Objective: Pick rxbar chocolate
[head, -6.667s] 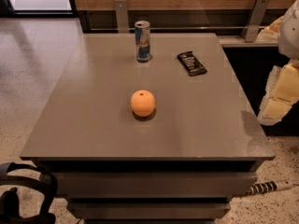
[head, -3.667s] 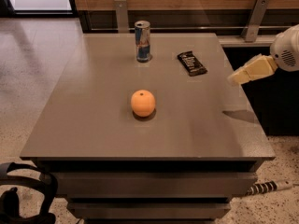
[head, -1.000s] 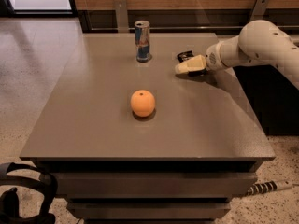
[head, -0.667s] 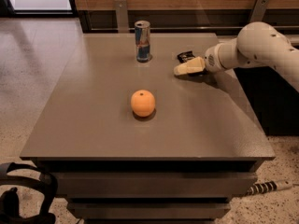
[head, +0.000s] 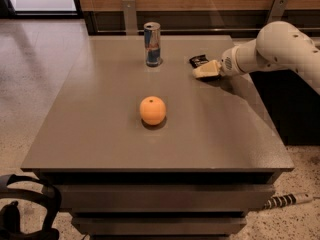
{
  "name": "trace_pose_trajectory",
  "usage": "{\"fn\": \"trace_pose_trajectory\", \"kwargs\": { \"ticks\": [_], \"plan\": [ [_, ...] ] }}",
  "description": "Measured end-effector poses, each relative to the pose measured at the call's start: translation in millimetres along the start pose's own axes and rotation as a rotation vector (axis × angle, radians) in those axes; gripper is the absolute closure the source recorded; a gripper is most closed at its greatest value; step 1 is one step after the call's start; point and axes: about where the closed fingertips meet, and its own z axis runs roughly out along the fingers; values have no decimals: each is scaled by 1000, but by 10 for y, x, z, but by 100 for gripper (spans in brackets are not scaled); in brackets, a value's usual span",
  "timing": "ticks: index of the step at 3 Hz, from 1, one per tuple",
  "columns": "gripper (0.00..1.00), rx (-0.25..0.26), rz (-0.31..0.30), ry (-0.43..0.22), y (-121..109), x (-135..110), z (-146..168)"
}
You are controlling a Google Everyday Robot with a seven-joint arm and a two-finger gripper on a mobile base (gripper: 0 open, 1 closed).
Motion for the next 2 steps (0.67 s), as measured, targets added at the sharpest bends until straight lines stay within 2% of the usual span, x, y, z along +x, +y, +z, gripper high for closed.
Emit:
{"fn": "trace_pose_trajectory", "kwargs": {
  "ticks": [2],
  "plan": [
    [92, 0, 0, 0, 9, -62, -53]
  ]
}}
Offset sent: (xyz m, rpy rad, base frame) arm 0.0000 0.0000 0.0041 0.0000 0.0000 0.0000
